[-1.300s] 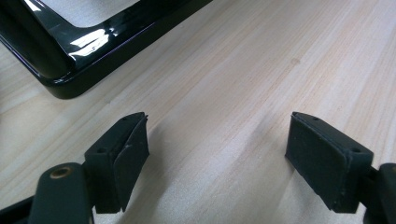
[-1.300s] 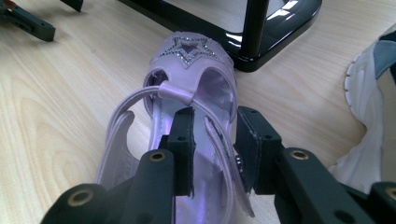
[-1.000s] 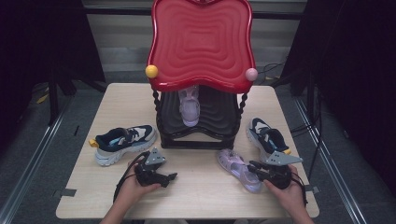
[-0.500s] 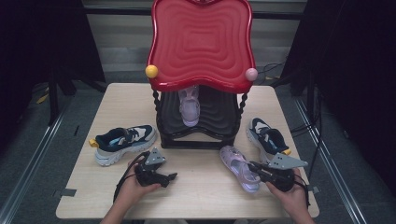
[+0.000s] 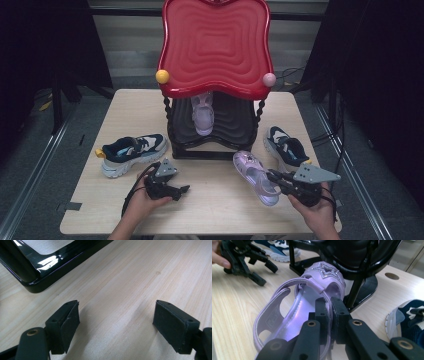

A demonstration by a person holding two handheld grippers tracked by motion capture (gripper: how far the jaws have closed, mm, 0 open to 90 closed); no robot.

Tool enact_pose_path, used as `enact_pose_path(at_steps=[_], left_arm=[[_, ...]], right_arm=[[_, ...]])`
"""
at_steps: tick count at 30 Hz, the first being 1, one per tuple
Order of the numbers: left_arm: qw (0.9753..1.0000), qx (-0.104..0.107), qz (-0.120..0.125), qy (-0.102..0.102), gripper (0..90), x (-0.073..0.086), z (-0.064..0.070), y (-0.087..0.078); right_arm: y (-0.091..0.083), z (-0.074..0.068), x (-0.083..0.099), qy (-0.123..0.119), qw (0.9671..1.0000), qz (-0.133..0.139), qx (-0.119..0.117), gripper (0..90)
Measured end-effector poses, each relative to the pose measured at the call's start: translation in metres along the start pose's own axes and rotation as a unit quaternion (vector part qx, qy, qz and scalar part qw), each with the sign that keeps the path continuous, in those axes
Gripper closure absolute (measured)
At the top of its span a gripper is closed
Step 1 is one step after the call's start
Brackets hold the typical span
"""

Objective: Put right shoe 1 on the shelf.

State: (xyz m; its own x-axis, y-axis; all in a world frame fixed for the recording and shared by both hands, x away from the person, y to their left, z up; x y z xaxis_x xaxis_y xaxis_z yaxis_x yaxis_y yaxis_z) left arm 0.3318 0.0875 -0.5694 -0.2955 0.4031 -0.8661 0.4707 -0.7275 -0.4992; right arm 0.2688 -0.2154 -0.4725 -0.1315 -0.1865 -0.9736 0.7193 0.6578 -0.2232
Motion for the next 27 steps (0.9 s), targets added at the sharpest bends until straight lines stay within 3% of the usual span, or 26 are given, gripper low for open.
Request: enact_pose_path(at_steps=[16, 27], left_arm=[[1.0000, -0.001, 0.000, 0.000, 20.4, 0.000, 0.000, 0.000], [1.0000, 0.000, -0.001, 0.000, 20.4, 0.000, 0.000, 0.000]], right_arm=[[0.002, 0.002, -0.041, 0.000, 0.9992, 0.035, 0.018, 84.9], [0.021, 0.013, -0.064, 0.003, 0.9949, 0.070, 0.073, 85.0]])
Point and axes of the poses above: each handheld gripper's, and its own axes: y roughly forward along the jaws, x roughly out of its underside, z roughly to its right, the point moved 9 cm from there along y, roughly forward along the jaws, and after that the axes turned 13 degrees about z, right-handed, at the moved point
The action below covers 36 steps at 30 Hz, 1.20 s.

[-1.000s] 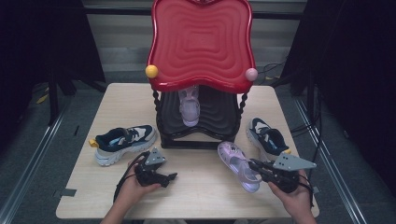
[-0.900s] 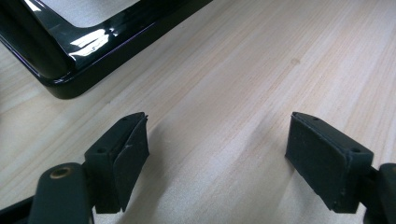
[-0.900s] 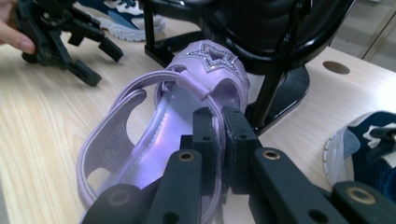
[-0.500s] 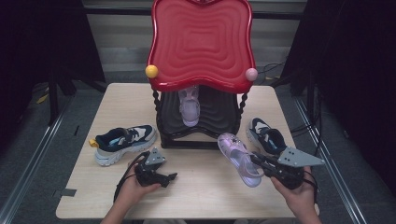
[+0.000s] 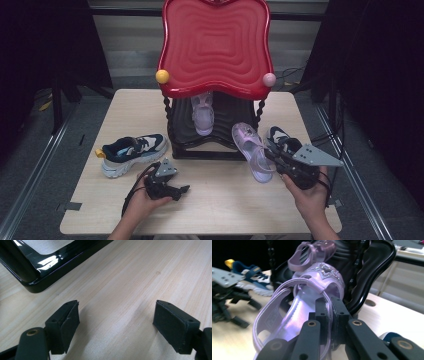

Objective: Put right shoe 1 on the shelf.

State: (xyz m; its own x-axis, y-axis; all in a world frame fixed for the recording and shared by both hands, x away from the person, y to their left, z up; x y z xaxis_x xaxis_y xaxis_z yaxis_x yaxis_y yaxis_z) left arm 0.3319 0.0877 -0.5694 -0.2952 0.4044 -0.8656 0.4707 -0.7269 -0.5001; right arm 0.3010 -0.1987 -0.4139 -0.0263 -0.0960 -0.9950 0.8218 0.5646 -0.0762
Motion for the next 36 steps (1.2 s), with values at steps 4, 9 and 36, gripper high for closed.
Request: enact_pose_path(at_steps=[4, 9, 36], left_arm=[[1.0000, 0.000, 0.000, 0.000, 20.4, 0.000, 0.000, 0.000], [1.0000, 0.000, 0.000, -0.001, 20.3, 0.000, 0.000, 0.000], [1.0000, 0.001, 0.001, -0.002, 20.1, 0.000, 0.000, 0.000]], right_arm=[[0.010, 0.000, -0.001, -0.006, 0.9997, 0.014, 0.017, 85.0], [0.019, 0.000, -0.003, -0.005, 0.9988, 0.029, 0.040, 85.0], [0.085, -0.003, -0.021, -0.030, 0.9878, 0.059, 0.141, 85.0]])
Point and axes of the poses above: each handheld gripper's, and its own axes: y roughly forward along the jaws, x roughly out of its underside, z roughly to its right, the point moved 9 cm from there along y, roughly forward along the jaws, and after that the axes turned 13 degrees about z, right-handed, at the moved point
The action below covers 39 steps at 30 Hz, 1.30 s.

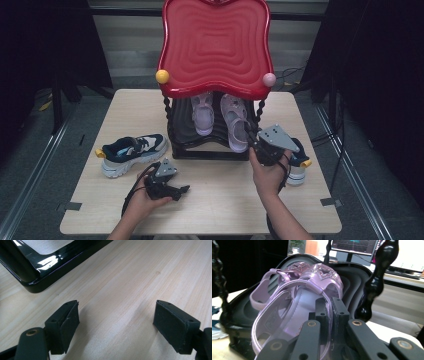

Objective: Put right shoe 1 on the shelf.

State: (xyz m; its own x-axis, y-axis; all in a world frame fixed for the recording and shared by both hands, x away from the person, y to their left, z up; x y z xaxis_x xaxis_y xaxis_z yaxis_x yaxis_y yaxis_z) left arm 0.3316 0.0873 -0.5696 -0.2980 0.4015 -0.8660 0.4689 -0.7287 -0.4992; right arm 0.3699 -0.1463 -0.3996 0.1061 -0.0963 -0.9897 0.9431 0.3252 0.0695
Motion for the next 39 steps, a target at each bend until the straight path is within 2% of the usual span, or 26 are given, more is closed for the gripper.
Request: enact_pose_path(at_steps=[10, 19, 21, 23, 30, 39], left_arm=[[1.0000, 0.001, -0.001, 0.004, 20.1, 0.000, 0.000, 0.000], [1.0000, 0.000, -0.002, 0.004, 20.1, 0.000, 0.000, 0.000], [1.0000, 0.001, -0.001, 0.004, 20.1, 0.000, 0.000, 0.000], [1.0000, 0.000, -0.002, 0.004, 20.1, 0.000, 0.000, 0.000], [1.0000, 0.002, -0.001, 0.003, 20.0, 0.000, 0.000, 0.000], [1.0000, 0.002, -0.001, 0.003, 19.7, 0.000, 0.000, 0.000]], right_arm=[[0.023, -0.008, -0.002, -0.028, 0.9990, 0.000, 0.035, 85.0], [0.041, -0.011, 0.007, -0.026, 0.9971, -0.011, 0.070, 84.9], [0.045, -0.011, 0.009, -0.031, 0.9964, -0.010, 0.078, 84.9], [0.050, -0.010, 0.010, -0.024, 0.9962, -0.007, 0.084, 84.9], [0.064, -0.012, 0.010, -0.045, 0.9943, -0.008, 0.097, 84.9], [0.074, -0.012, 0.016, -0.042, 0.9941, -0.007, 0.100, 84.8]])
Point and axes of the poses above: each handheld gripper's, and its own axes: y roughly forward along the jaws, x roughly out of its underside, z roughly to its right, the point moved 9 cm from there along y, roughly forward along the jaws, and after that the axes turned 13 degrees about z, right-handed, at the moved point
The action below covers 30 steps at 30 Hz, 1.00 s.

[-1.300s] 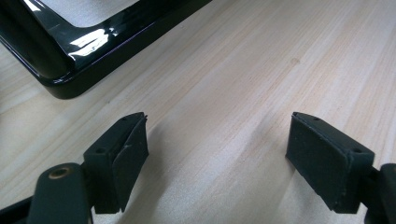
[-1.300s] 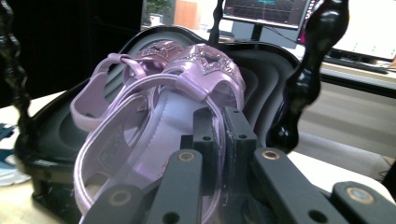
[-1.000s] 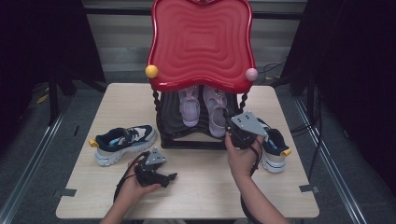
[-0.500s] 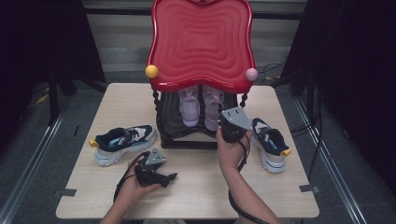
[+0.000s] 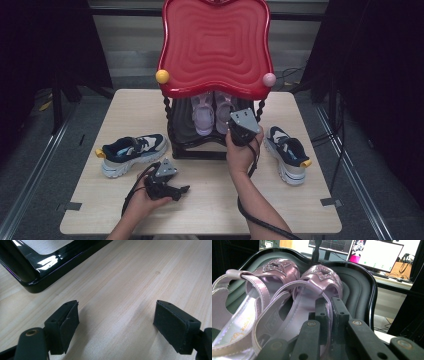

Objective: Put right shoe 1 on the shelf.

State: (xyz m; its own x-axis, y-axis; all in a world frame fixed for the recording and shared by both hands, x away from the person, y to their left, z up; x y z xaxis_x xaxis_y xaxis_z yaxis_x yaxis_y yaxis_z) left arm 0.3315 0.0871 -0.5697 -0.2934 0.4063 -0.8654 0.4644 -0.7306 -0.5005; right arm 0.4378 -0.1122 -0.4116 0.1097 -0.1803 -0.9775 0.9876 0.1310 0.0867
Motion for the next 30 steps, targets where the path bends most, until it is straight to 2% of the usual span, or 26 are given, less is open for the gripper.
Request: enact_pose_path(at_steps=[21, 30], left_arm=[[1.0000, -0.001, -0.001, 0.003, 20.1, 0.000, 0.001, -0.001], [1.0000, 0.000, -0.002, 0.003, 19.9, 0.000, 0.001, -0.001]], right_arm=[[-0.001, -0.008, 0.016, -0.014, 0.9999, 0.001, 0.002, 83.5], [-0.004, -0.009, 0.018, -0.004, 1.0000, -0.004, -0.003, 79.4]])
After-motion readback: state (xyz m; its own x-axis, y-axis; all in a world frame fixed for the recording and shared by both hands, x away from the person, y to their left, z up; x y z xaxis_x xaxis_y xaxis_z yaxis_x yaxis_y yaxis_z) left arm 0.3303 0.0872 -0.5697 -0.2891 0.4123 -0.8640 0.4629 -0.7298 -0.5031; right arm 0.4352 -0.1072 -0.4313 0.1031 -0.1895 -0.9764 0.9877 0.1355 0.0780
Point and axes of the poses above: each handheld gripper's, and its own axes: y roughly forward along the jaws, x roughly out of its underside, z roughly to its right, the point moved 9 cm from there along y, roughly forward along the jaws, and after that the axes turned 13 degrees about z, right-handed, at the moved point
